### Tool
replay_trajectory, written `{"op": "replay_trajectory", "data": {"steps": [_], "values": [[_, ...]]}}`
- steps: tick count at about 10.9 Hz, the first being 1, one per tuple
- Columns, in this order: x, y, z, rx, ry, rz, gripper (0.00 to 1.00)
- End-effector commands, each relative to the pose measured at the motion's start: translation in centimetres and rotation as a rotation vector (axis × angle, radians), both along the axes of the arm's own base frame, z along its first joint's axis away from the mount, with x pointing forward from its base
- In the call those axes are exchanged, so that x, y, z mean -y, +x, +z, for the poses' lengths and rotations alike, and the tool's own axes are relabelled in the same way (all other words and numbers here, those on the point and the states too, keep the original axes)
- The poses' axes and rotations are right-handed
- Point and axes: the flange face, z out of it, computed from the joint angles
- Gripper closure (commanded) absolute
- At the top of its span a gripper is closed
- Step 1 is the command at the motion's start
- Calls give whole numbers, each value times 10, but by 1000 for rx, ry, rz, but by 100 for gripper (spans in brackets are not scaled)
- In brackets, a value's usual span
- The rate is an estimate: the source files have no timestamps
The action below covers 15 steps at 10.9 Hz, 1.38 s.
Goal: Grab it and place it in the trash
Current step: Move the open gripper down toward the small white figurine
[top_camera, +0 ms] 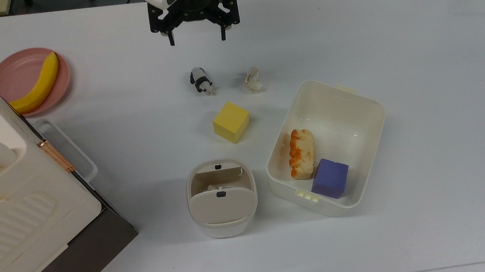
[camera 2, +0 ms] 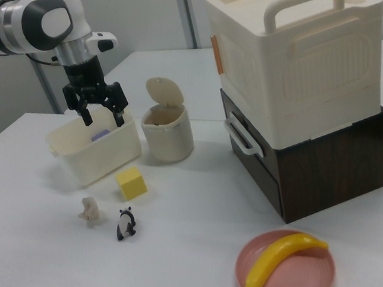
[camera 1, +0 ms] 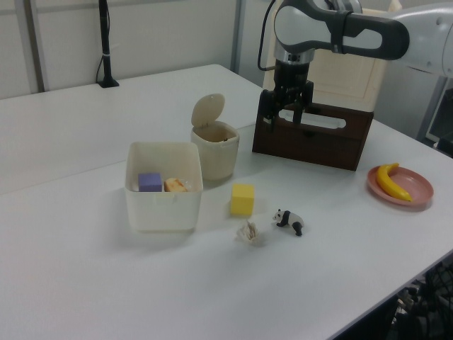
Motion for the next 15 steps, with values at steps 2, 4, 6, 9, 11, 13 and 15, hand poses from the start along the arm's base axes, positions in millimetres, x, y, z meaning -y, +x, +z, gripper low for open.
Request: {"op": "replay_trajectory", "data": {"steps": [2,4,6,9,11,13,15], "values": [[1,-5,-7,-15,-4,-16,0],[0,-5,-7,-17,-3,-13,0],[0,-5,-8,-19,-3,-5,0],[-12,-11,-26,-66,-4,15,0],[-37,-21,-49,-111,-7,62,0],[-59,-30,-76,-162,-17,103,0],[-79,-31,-107,-182,-25,134,4]]}}
